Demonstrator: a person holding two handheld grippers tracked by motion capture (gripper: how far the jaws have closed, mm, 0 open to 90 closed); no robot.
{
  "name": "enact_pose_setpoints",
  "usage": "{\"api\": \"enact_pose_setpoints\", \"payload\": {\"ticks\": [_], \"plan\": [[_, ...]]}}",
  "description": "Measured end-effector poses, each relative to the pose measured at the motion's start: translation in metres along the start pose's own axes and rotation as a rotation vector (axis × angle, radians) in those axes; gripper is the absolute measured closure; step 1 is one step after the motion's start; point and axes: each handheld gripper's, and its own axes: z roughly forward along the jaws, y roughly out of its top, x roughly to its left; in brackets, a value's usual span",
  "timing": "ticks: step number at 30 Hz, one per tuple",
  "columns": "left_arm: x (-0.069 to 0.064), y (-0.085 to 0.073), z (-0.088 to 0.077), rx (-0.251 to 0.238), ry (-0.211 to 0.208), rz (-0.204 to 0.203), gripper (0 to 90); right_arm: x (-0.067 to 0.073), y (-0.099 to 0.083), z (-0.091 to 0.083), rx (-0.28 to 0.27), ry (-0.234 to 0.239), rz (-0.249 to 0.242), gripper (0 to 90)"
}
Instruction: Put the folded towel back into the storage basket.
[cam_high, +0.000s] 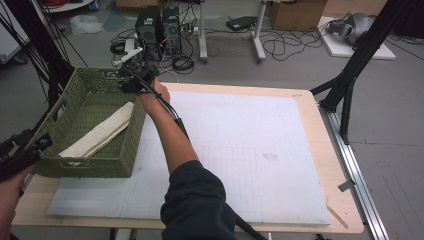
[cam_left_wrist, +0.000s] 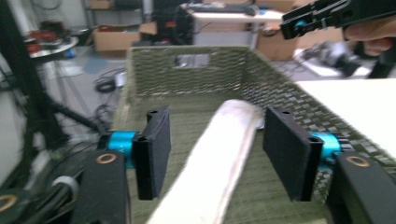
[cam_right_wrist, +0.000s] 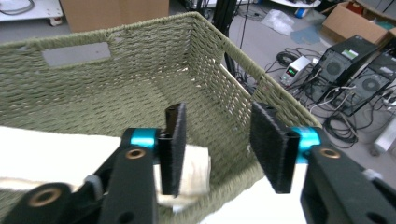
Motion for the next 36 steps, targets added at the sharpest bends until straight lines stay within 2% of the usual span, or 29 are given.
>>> {"api": "enact_pose_setpoints", "payload": {"ticks": [3, 6, 12, 17, 24, 27, 28, 31, 36], "plan": [[-0.008, 0.0, 0.005, -0.008, -0.049, -0.016, 35.9, -0.005, -0.008, -0.017, -0.03, 0.03, 0.02, 49.9], [-0.017, 0.001, 0.011, -0.018, -0.104, -0.04, 30.0, -0.012, -0.016, -0.035, -0.035, 0.06, 0.037, 43.9], [-0.035, 0.007, 0.023, -0.02, -0.164, -0.052, 22.0, -0.028, -0.037, -0.076, -0.045, 0.088, 0.052, 33.8], [-0.058, 0.009, 0.037, -0.008, -0.23, -0.034, 18.6, -0.045, -0.06, -0.113, -0.044, 0.046, 0.067, 22.0], [-0.093, 0.011, 0.058, -0.012, -0.341, 0.003, 18.6, -0.067, -0.102, -0.171, -0.044, -0.011, 0.1, 19.9], [-0.108, 0.011, 0.066, -0.012, -0.382, 0.009, 19.0, -0.072, -0.122, -0.193, -0.04, -0.035, 0.126, 16.9], [-0.117, 0.01, 0.071, -0.008, -0.406, 0.022, 19.2, -0.073, -0.126, -0.197, -0.039, -0.043, 0.128, 15.9], [-0.134, 0.008, 0.081, -0.008, -0.459, 0.027, 19.6, -0.076, -0.152, -0.221, -0.036, -0.077, 0.146, 14.2], [-0.162, 0.001, 0.095, 0.004, -0.525, 0.057, 20.6, -0.076, -0.19, -0.252, -0.021, -0.119, 0.177, 11.8]]}}
